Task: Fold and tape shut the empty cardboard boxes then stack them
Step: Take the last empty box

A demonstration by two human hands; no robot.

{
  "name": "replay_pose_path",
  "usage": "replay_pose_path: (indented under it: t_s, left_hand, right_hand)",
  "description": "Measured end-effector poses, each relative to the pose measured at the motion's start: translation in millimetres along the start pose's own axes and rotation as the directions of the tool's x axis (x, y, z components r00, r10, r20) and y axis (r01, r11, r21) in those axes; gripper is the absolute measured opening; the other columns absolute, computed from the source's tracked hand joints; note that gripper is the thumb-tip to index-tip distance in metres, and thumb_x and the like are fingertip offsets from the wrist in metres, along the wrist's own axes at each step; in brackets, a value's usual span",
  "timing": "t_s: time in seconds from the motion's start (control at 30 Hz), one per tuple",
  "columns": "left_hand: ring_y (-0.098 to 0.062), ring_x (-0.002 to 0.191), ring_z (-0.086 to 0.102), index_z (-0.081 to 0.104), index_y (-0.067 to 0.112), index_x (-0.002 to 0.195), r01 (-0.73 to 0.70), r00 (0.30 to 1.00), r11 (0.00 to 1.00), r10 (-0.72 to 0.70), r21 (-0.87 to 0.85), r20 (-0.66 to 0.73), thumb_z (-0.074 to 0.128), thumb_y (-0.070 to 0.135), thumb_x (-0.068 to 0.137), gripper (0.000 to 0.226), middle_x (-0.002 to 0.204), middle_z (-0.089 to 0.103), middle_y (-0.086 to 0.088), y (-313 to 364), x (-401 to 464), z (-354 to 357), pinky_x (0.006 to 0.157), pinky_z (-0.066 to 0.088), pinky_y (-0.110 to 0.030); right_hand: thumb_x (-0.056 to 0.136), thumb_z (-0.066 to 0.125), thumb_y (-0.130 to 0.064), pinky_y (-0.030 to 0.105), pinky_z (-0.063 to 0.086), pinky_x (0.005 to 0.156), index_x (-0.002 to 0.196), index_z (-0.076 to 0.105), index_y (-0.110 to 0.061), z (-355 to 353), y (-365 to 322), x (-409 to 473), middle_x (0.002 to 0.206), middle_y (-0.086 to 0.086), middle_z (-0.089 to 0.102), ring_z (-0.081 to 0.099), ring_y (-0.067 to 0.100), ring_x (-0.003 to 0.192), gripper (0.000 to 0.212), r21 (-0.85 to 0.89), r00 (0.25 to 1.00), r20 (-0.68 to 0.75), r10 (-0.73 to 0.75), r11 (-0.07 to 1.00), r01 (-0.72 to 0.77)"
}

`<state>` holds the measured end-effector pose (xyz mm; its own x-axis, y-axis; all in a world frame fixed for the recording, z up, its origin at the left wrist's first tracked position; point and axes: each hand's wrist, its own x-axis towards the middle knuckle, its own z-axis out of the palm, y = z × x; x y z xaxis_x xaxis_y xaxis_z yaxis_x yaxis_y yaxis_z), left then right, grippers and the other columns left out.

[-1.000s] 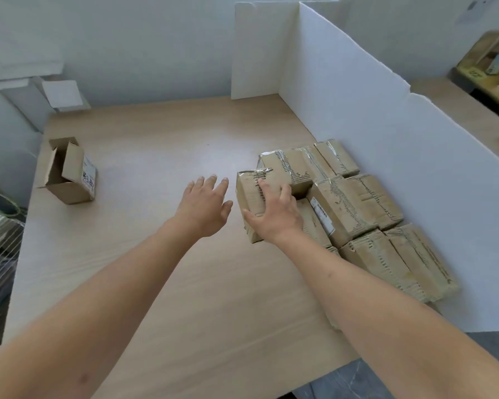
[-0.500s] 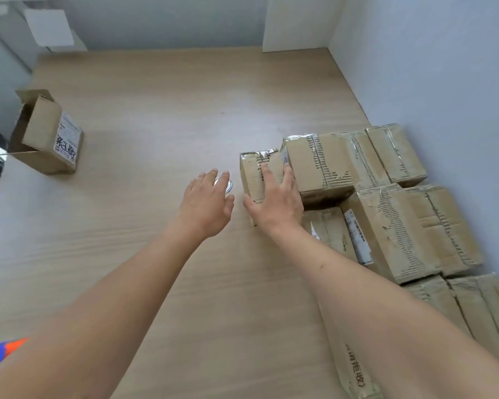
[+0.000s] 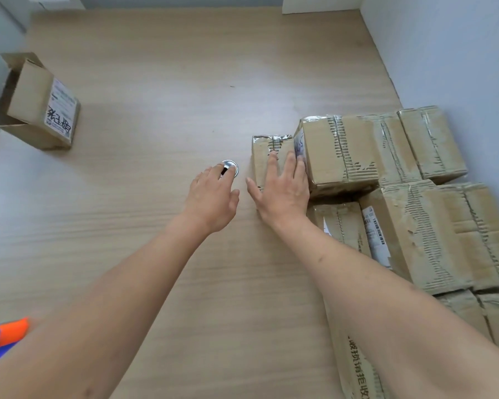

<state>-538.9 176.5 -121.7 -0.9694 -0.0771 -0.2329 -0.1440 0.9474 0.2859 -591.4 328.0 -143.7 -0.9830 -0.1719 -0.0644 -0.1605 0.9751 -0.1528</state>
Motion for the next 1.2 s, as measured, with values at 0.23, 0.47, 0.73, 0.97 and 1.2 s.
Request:
replay_pose_path:
  t_s: [0.23, 0.47, 0.73, 0.97, 1.2]
  left_hand:
    - [-0.034, 0.145, 0.033, 0.039, 0.013, 0.153, 0.019, 1.0, 0.999, -0.018, 0.032, -0.014, 0.048, 0.031, 0.104, 0.053, 0.159, 0.036, -0.013, 4, -18, -35, 0.116, 0.027, -0.045]
    - [-0.033, 0.152, 0.025, 0.031, 0.018, 0.158, 0.04, 0.998, 0.997, -0.036, 0.07, -0.053, 0.043, 0.039, 0.106, 0.058, 0.164, 0.029, -0.011, 1, -57, -82, 0.123, 0.021, -0.049]
    - [-0.033, 0.152, 0.024, 0.032, 0.019, 0.158, 0.142, 0.982, 0.987, -0.131, 0.075, -0.133, 0.042, 0.041, 0.106, 0.058, 0.164, 0.03, -0.01, -37, -108, -120, 0.123, 0.018, -0.054]
    - [-0.036, 0.151, 0.027, 0.036, 0.017, 0.156, 0.184, 0.969, 0.982, -0.176, 0.033, -0.174, 0.044, 0.039, 0.105, 0.056, 0.162, 0.034, -0.013, -104, -139, -140, 0.122, 0.02, -0.056]
    - [-0.037, 0.149, 0.028, 0.037, 0.015, 0.156, 0.158, 0.971, 0.986, -0.147, 0.045, -0.189, 0.046, 0.037, 0.105, 0.056, 0.161, 0.035, -0.013, -216, -152, -163, 0.121, 0.02, -0.055]
  right_hand:
    - [0.102, 0.044, -0.051, 0.045, 0.029, 0.12, 0.152, 0.038, -0.014, -35, -6, -5, 0.159, 0.019, 0.032, 0.027, 0.036, 0.148, 0.062, 0.052, 0.979, 0.09, -0.183, 0.982, 0.179]
    - [0.104, 0.043, -0.05, 0.041, 0.026, 0.12, 0.153, 0.041, -0.017, -94, -27, -26, 0.162, 0.014, 0.032, 0.026, 0.029, 0.151, 0.059, 0.129, 0.936, 0.096, -0.339, 0.936, 0.326]
    - [0.105, 0.038, -0.051, 0.042, 0.021, 0.122, 0.151, 0.044, -0.022, -138, -73, -49, 0.165, 0.012, 0.029, 0.019, 0.029, 0.155, 0.056, 0.14, 0.885, 0.133, -0.445, 0.893, 0.428]
    - [0.106, 0.038, -0.049, 0.041, 0.025, 0.119, 0.151, 0.044, -0.02, -145, -154, -71, 0.164, 0.011, 0.031, 0.022, 0.027, 0.154, 0.055, 0.135, 0.843, 0.161, -0.514, 0.857, 0.497]
    - [0.106, 0.04, -0.048, 0.042, 0.031, 0.115, 0.15, 0.046, -0.02, -117, -271, -83, 0.161, 0.01, 0.035, 0.032, 0.027, 0.148, 0.054, 0.134, 0.865, 0.179, -0.469, 0.882, 0.451]
